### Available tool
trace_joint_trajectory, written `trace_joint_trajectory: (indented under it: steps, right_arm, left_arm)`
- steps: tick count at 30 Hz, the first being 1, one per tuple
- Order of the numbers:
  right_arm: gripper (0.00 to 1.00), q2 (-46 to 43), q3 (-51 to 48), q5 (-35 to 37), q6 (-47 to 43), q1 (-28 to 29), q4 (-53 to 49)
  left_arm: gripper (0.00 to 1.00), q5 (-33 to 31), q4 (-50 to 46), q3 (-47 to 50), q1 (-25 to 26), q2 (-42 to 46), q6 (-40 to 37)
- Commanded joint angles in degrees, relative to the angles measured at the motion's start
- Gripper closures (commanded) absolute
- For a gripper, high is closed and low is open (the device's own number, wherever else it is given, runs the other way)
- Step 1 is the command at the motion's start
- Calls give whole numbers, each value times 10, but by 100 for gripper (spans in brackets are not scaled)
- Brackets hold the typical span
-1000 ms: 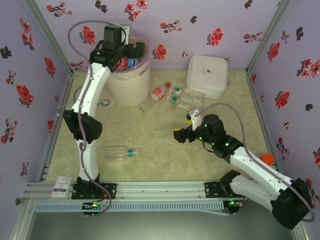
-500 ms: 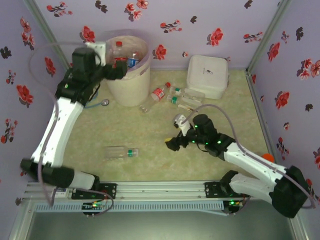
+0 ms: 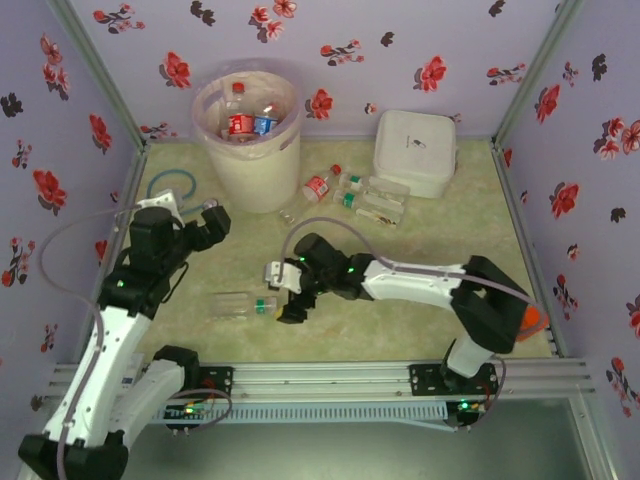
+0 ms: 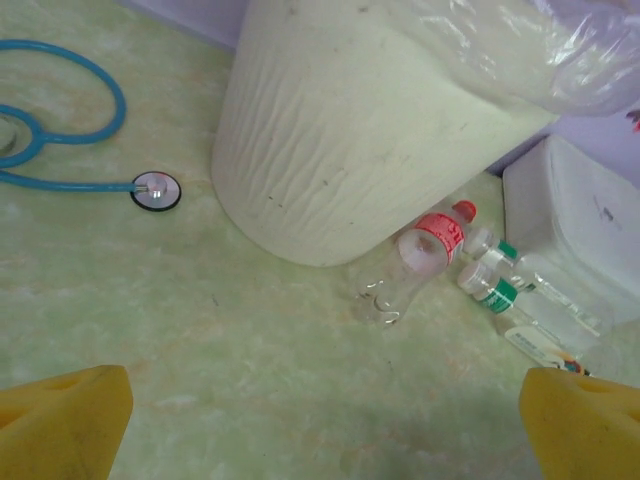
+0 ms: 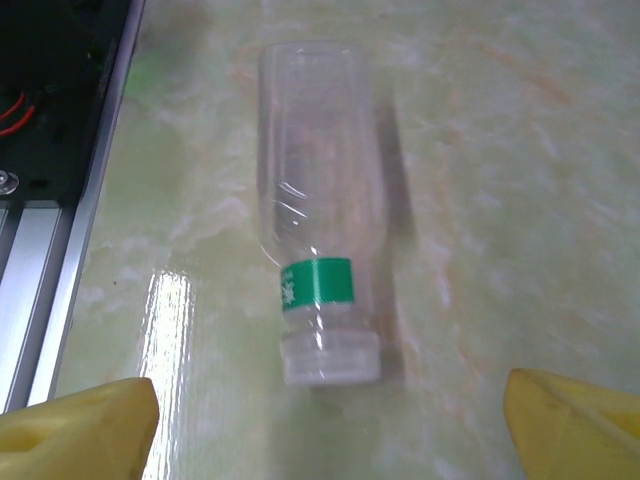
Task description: Put the plastic bottles in the bin
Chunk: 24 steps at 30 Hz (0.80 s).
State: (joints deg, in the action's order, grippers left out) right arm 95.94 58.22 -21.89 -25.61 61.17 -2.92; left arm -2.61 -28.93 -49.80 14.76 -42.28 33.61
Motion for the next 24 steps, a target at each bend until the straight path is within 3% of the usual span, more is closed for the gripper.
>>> trace_joint_trajectory:
  steps: [1, 12, 17, 19, 24]
  right_arm:
    - [10, 56, 41, 3, -30, 16, -5]
    - [19, 177, 104, 46, -30, 37, 3]
    - [37, 167, 81, 55, -3, 41, 26]
    - [39, 158, 72, 64, 8, 42, 33]
    - [54, 126, 43, 91, 28, 41, 66]
  left_arm:
    - [0, -32, -2, 34, -11, 38, 54]
    - [0, -28, 22, 80, -18, 50, 93]
    - [0, -25, 26, 75, -18, 43, 93]
    - [0, -21, 36, 79, -18, 40, 101]
    - [1, 0, 94, 95, -19, 30, 136]
